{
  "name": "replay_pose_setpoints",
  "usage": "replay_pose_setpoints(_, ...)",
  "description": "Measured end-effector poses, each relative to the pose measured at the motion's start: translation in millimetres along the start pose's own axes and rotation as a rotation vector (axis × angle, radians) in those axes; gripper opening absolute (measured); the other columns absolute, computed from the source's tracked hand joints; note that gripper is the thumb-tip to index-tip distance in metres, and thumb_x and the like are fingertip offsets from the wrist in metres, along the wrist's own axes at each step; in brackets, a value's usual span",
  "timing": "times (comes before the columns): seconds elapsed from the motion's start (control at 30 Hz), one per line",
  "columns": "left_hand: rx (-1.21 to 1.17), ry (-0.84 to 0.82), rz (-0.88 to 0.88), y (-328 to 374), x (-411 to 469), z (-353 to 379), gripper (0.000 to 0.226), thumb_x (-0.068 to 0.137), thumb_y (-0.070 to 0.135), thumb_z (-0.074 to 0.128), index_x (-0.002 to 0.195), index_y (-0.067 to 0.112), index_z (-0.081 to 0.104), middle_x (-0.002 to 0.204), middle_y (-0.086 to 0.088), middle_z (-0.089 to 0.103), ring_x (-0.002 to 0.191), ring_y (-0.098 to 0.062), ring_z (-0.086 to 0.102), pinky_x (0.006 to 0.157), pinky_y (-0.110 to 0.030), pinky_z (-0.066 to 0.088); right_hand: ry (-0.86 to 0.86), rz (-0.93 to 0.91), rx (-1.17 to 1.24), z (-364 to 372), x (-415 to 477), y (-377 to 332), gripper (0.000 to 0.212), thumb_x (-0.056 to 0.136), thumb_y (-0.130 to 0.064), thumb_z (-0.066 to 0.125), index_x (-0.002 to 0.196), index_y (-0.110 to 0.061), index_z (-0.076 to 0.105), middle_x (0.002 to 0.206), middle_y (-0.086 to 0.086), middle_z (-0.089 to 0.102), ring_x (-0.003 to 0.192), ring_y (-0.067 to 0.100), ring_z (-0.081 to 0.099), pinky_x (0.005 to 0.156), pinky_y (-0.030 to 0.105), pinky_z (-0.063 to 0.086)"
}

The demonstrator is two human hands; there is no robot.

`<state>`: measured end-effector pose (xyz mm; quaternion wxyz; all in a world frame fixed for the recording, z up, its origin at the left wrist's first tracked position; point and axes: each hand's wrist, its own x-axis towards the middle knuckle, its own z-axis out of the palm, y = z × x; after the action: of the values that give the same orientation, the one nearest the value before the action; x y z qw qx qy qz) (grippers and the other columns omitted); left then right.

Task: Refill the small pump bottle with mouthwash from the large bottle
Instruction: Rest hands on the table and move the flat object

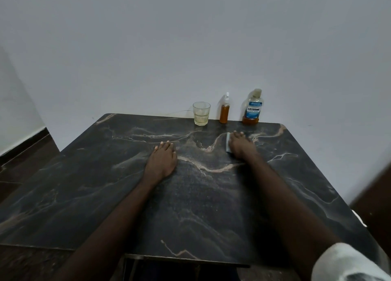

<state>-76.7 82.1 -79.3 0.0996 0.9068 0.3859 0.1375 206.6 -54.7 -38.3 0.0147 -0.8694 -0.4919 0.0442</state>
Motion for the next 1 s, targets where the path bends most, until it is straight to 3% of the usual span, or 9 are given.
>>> replay_pose_setpoints(0.2,0.01,0.006,0.008,-2.9,2.7,3.5,0.054,0.111,0.027,0.031,0.16,0.005,0.032,0.169,-0.014,0.028,0.158,-0.03,0.02,0.128,-0.044,0.015,-0.027,0.197,0.079,-2.2,-28.8,118.5,0.055,0.113,-0.026,0.023,0.164,-0.009,0.016,0.173,0.01,0.007,0.16,0.032,0.008,0.125,0.057,0.012)
replay_pose_setpoints(0.33,0.015,-0.003,0.003,-1.7,1.7,2.1,0.054,0.111,0.028,0.031,0.159,0.004,0.033,0.168,-0.015,0.029,0.158,-0.031,0.021,0.128,-0.045,0.016,-0.016,0.23,0.107,4.9,-76.4,161.7,0.058,0.113,-0.036,0.018,0.165,-0.01,0.012,0.174,0.008,0.004,0.16,0.032,0.005,0.125,0.053,0.013)
replay_pose_setpoints(0.47,0.018,-0.018,0.004,0.5,-1.1,-1.4,0.054,0.111,0.029,0.029,0.159,0.004,0.033,0.168,-0.016,0.028,0.158,-0.032,0.021,0.128,-0.046,0.016,0.027,0.224,0.08,28.7,-119.7,185.8,0.1,0.092,-0.074,-0.007,0.164,-0.009,0.018,0.172,0.013,0.013,0.16,0.031,0.01,0.127,0.052,0.017)
replay_pose_setpoints(0.5,0.02,-0.02,0.003,-0.2,0.2,-1.5,0.054,0.111,0.029,0.029,0.159,0.003,0.033,0.168,-0.016,0.028,0.158,-0.032,0.022,0.128,-0.046,0.016,0.01,0.241,0.091,28.9,-133.3,179.1,0.095,0.096,-0.071,-0.004,0.164,-0.008,0.017,0.173,0.013,0.011,0.16,0.032,0.009,0.128,0.05,0.015)
replay_pose_setpoints(0.57,0.006,-0.02,0.0,-0.5,0.5,-1.0,0.054,0.11,0.028,0.029,0.158,0.003,0.035,0.167,-0.017,0.03,0.157,-0.034,0.023,0.128,-0.048,0.018,-0.005,0.236,0.083,28.7,-166.9,153.5,0.065,0.111,-0.045,0.016,0.164,-0.008,0.014,0.173,0.014,0.005,0.16,0.033,0.004,0.129,0.045,0.011)
replay_pose_setpoints(0.63,0.0,-0.018,-0.002,0.2,0.9,-1.0,0.054,0.11,0.029,0.029,0.157,0.002,0.036,0.167,-0.018,0.03,0.157,-0.035,0.024,0.128,-0.048,0.018,0.03,0.207,0.119,32.2,-198.8,123.1,0.057,0.113,-0.032,0.022,0.165,-0.008,0.014,0.173,0.013,0.003,0.16,0.034,0.001,0.127,0.043,0.01)
replay_pose_setpoints(0.77,-0.008,-0.021,-0.009,2.8,-1.7,-4.5,0.054,0.111,0.029,0.029,0.157,0.002,0.035,0.167,-0.018,0.029,0.157,-0.035,0.024,0.128,-0.048,0.018,0.093,0.127,0.094,40.2,-240.8,55.6,0.059,0.112,-0.033,0.011,0.164,-0.006,0.013,0.172,0.015,0.005,0.16,0.034,0.001,0.128,0.041,0.006)
replay_pose_setpoints(0.87,-0.023,-0.031,-0.016,2.3,-3.7,-6.6,0.053,0.111,0.029,0.029,0.157,0.002,0.036,0.167,-0.018,0.03,0.156,-0.035,0.024,0.128,-0.049,0.018,0.133,0.067,0.121,42.6,-257.2,-5.0,0.057,0.113,-0.03,0.015,0.164,-0.006,0.011,0.173,0.014,0.004,0.16,0.034,0.001,0.128,0.042,0.007)
replay_pose_setpoints(1.0,-0.068,-0.098,0.015,3.3,-7.6,-14.8,0.043,0.109,0.025,0.034,0.141,0.003,0.053,0.158,-0.021,0.043,0.149,-0.038,0.035,0.125,-0.057,0.022,0.151,-0.047,0.149,50.4,-251.1,-68.8,0.076,0.101,-0.043,-0.007,0.165,-0.007,0.011,0.173,0.012,0.006,0.16,0.034,0.002,0.129,0.043,0.007)
